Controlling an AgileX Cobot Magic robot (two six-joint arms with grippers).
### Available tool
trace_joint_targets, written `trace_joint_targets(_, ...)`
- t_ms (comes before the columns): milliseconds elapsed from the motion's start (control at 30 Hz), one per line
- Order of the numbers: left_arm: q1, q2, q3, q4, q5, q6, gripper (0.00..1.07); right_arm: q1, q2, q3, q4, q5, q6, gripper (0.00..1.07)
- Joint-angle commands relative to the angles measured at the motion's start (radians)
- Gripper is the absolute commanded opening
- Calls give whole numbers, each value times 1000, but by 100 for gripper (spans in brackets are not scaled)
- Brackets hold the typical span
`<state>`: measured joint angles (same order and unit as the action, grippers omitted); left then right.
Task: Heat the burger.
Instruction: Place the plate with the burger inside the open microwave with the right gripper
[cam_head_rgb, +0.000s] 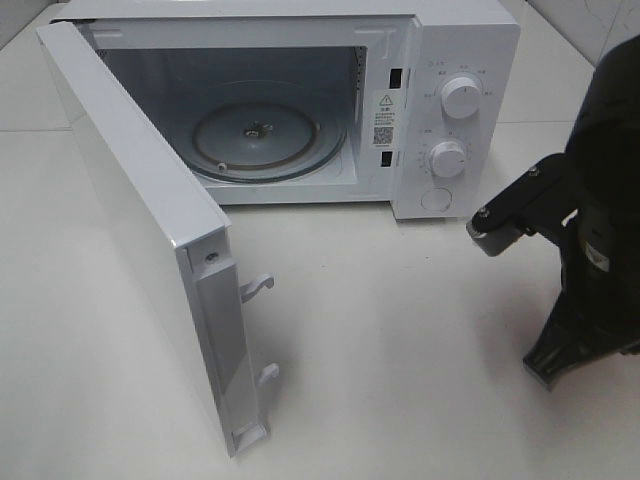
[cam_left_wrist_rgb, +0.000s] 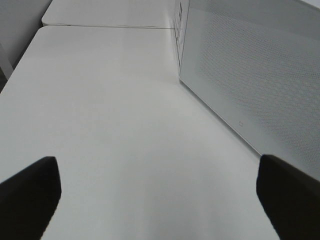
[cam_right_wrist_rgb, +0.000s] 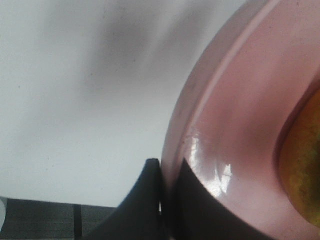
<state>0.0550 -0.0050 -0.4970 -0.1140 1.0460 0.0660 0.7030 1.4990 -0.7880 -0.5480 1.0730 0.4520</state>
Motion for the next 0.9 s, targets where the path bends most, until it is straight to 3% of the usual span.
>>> trace_joint_targets(33,0,-22,2,-2,-9,-3,100,48,-51,59,-27,40,9,0)
trace_joint_targets(467,0,-22,2,-2,-9,-3,100,214,-188,134,-25,121,8,0)
trace_joint_targets(900,0,-22,2,-2,-9,-3,100,290,-197,134,-38,149,-2,0)
